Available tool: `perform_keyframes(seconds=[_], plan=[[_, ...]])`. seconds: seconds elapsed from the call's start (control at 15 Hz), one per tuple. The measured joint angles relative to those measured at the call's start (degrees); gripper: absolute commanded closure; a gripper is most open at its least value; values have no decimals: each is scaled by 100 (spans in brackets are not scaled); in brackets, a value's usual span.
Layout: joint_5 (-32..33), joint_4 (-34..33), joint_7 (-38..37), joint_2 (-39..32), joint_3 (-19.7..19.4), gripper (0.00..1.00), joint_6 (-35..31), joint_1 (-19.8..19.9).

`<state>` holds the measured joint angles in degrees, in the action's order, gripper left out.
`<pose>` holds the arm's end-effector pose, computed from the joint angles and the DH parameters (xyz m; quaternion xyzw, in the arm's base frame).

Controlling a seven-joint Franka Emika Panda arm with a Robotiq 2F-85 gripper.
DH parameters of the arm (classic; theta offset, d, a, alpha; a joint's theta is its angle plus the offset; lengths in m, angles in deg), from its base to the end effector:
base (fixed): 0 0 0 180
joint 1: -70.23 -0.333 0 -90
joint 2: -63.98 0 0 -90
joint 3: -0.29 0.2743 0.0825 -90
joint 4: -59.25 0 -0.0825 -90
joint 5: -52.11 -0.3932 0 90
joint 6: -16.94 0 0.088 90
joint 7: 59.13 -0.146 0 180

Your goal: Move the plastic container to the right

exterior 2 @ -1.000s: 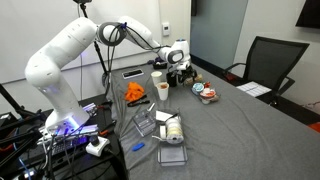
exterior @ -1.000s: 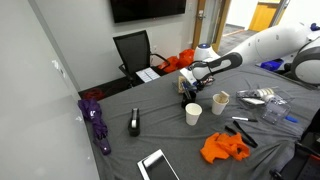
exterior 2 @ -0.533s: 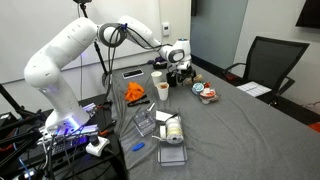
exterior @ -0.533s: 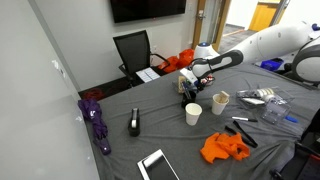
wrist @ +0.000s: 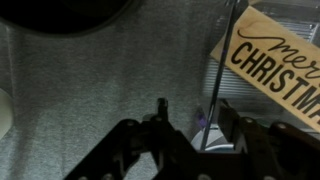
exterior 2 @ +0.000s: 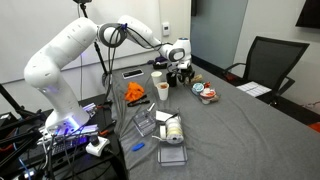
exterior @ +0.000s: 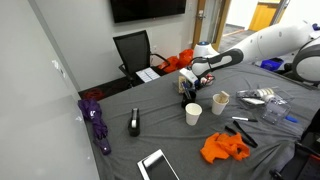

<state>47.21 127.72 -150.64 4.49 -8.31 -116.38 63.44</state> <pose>0.7420 0.0038 0.0925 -0.6939 0.7176 -0.0581 0.0154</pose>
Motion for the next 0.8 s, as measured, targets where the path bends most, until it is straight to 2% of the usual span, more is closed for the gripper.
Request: perform_keyframes(seconds=[0.2, 0.33, 0.8], plan=[[0, 0, 40, -8, 19, 97, 78, 9], [0, 0, 69, -24, 20, 100, 97, 21], [-5, -63, 188, -50, 32, 99, 87, 68]])
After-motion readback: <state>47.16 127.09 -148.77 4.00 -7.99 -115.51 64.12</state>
